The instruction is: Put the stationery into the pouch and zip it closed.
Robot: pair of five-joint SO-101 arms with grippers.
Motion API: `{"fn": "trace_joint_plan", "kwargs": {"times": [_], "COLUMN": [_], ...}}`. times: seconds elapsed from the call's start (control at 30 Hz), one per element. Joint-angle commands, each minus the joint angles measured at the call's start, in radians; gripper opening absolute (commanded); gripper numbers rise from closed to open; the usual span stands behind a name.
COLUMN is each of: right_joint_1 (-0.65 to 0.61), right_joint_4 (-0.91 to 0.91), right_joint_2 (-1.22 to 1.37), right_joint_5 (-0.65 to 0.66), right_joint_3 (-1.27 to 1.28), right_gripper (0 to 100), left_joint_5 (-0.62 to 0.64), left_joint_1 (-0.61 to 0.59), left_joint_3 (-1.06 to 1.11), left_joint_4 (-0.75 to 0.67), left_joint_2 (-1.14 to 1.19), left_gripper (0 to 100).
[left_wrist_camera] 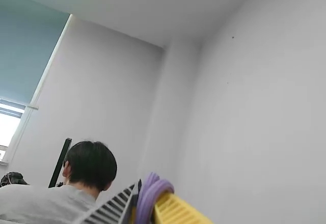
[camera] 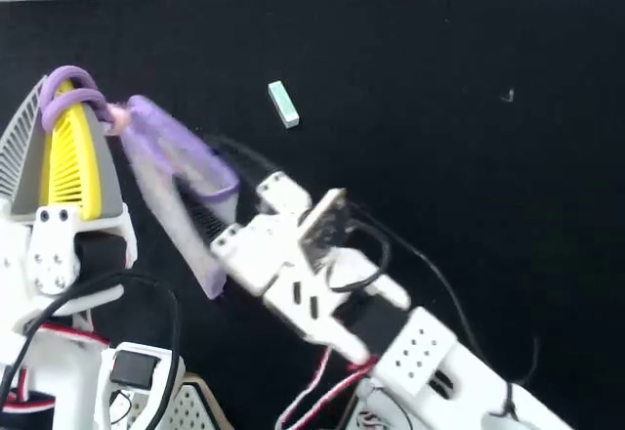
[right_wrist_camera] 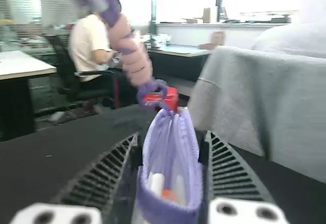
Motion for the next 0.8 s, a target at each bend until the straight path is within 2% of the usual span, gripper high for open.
{"fn": "trace_joint_plan", "kwargs": {"times": [0.0,0.2,0.3,0.4,0.5,0.63,0.7,0.77], "right_joint_1": [0.138,0.334,0.411,0.446,0.465,0.462,0.419,0.382], "right_joint_4": [0.239,0.505,0.552,0.528,0.371,-0.029,-0.203,-0.281], "right_joint_2": [-0.188,-0.2,-0.102,0.036,0.176,0.323,0.392,0.479], "right_joint_5": [0.025,0.02,0.017,0.017,0.017,0.017,0.025,0.026], "right_joint_3": [-0.182,-0.47,-0.565,-0.542,-0.427,-0.182,-0.081,-0.05], "right_gripper": [19.1,19.1,19.1,19.1,19.1,19.1,19.1,19.1], "left_joint_5": [-0.012,-0.011,-0.014,-0.005,-0.005,-0.005,-0.012,-0.012], "left_joint_1": [-0.002,-0.002,-0.013,-0.101,-0.142,-0.14,-0.142,-0.147], "left_joint_3": [0.019,0.027,0.022,0.028,0.07,0.15,0.194,0.217], "left_joint_4": [-0.018,-0.018,-0.018,-0.017,-0.018,-0.041,-0.078,-0.087], "left_joint_2": [0.008,0.006,0.005,-0.041,-0.115,-0.209,-0.239,-0.255], "left_gripper": [3,3,3,3,3,3,3,3]}}
